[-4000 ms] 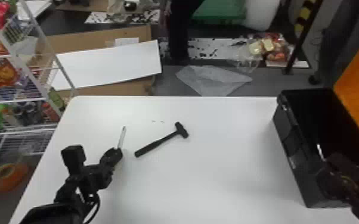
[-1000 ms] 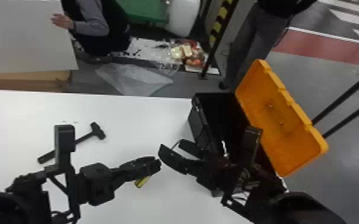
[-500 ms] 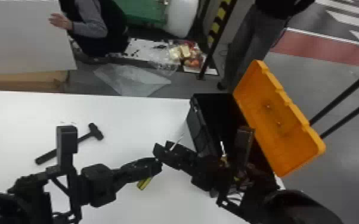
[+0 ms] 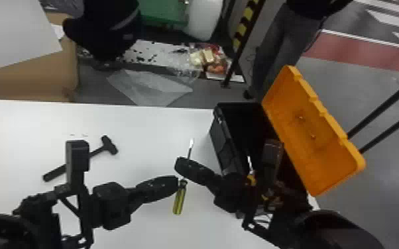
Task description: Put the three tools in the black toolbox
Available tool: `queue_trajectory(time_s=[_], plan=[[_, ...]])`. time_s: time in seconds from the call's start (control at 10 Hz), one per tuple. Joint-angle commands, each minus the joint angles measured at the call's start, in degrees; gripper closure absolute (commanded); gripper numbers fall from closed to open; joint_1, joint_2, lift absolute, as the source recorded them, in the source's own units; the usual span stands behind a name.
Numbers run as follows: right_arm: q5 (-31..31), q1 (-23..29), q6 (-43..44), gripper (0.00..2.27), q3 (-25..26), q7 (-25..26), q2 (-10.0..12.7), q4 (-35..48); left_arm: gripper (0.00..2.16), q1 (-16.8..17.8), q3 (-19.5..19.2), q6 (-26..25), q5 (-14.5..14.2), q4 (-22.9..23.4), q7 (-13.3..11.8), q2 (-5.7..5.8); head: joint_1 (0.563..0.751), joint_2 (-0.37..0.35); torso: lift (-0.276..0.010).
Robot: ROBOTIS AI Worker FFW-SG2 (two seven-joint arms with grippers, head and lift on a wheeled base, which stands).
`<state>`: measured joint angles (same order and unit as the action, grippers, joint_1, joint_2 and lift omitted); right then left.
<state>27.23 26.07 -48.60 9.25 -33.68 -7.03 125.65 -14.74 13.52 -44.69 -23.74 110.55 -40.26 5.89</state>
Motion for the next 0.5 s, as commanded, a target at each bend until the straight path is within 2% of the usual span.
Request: queue_trajectory(time_s=[0.0, 0.2, 0.3, 0.4], plan=[[0.02, 0.21, 0.12, 1.95, 0.07, 0.01, 0.0, 0.12, 1.54, -0.02, -0.07, 0.61, 0.1, -0.25, 0.1, 0.0, 0.695, -0.291, -0.055], [0.19, 0.3, 0.12, 1.95, 0.15, 0.01, 0.0, 0.3, 1.53, -0.55, -0.24, 1.49, 0.1, 0.1, 0.45, 0.0, 0.695, -0.29, -0.055], [0.28, 0.21, 0.3, 1.95, 0.59, 0.01, -0.09, 0.3, 1.06, -1.34, -0.86, 3.07, 0.01, 0.45, 0.53, 0.0, 0.695, -0.288, -0.055], [0.37, 0.12, 0.12, 1.95, 1.65, 0.01, -0.36, 0.47, 0.37, -2.57, -2.53, 4.12, -0.08, 0.63, 0.36, 0.44, 0.695, -0.285, -0.055]])
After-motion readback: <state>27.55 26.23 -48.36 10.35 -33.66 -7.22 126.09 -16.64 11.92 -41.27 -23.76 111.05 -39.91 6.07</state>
